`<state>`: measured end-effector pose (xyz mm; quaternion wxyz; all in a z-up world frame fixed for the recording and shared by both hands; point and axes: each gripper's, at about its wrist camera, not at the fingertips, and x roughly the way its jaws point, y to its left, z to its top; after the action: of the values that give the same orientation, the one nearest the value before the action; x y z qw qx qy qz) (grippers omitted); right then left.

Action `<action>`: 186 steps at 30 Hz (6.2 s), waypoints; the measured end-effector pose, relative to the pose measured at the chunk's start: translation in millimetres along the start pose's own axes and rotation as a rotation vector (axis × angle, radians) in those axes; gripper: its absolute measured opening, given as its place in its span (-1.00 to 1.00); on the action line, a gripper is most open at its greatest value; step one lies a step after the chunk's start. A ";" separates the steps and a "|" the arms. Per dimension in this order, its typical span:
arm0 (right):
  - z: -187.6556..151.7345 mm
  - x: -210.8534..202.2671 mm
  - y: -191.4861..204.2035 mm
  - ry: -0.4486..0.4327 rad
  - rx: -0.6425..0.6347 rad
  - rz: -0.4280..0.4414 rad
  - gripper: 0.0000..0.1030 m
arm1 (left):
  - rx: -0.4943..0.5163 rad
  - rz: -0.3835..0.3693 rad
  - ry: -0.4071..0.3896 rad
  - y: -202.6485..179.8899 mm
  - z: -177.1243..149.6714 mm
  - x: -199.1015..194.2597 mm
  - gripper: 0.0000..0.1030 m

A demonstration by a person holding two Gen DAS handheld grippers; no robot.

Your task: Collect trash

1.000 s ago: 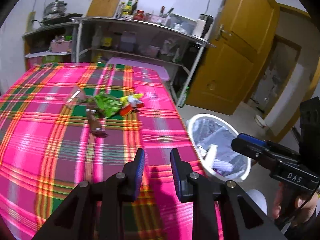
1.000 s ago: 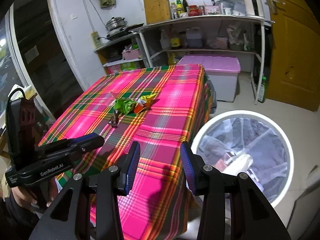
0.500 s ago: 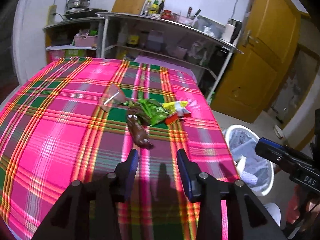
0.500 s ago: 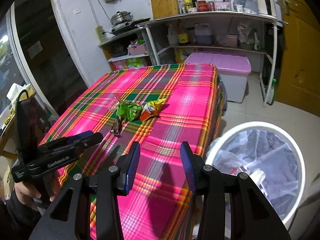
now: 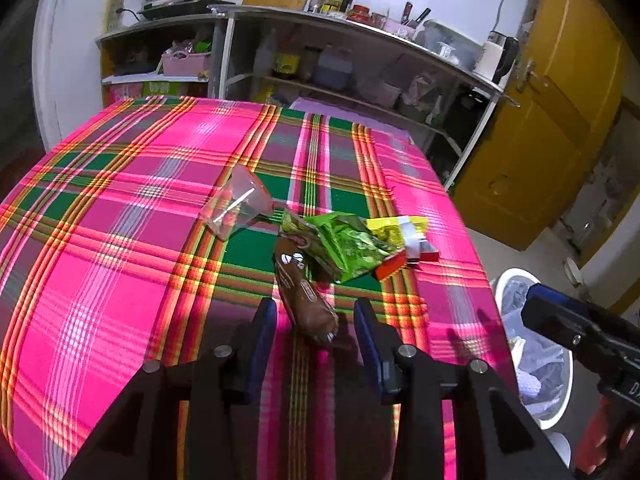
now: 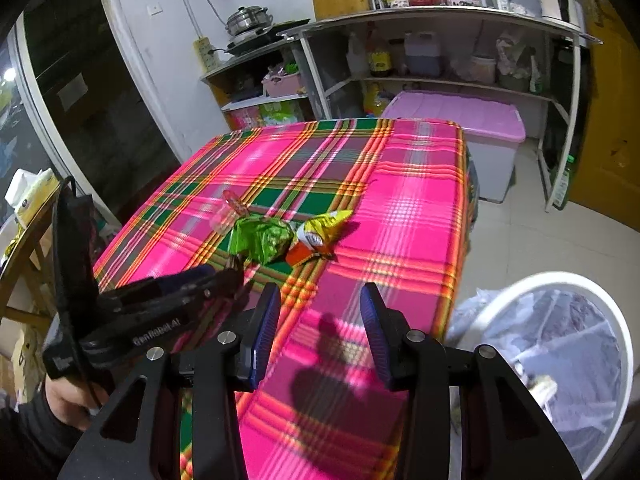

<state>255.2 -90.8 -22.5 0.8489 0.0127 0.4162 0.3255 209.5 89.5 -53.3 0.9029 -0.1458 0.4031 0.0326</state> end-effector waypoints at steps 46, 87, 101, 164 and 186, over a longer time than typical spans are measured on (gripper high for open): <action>9.1 33.3 0.2 0.038 0.034 0.025 -0.43 | -0.018 -0.011 -0.035 15.9 -27.5 -31.7 -0.55; -82.9 -132.2 -10.4 -0.166 0.088 -0.033 -0.43 | 0.188 -0.126 -0.152 -90.7 -76.5 -139.5 -0.55; -91.9 -148.1 -51.2 -0.187 0.159 -0.092 -0.43 | 0.267 -0.196 -0.126 -129.7 -73.8 -122.1 -0.55; -102.0 -134.5 -129.9 -0.110 0.277 -0.213 -0.21 | 0.324 -0.332 0.057 -203.1 -54.6 -16.8 -0.36; -78.3 -122.0 -43.1 -0.148 0.102 -0.077 -0.10 | 0.229 -0.259 -0.068 -124.1 -57.2 -85.9 -0.36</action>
<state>168.8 -213.0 -1.0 0.8875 0.0639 0.3685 0.2691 132.5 -40.6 3.3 0.9233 -0.0913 0.3514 -0.1252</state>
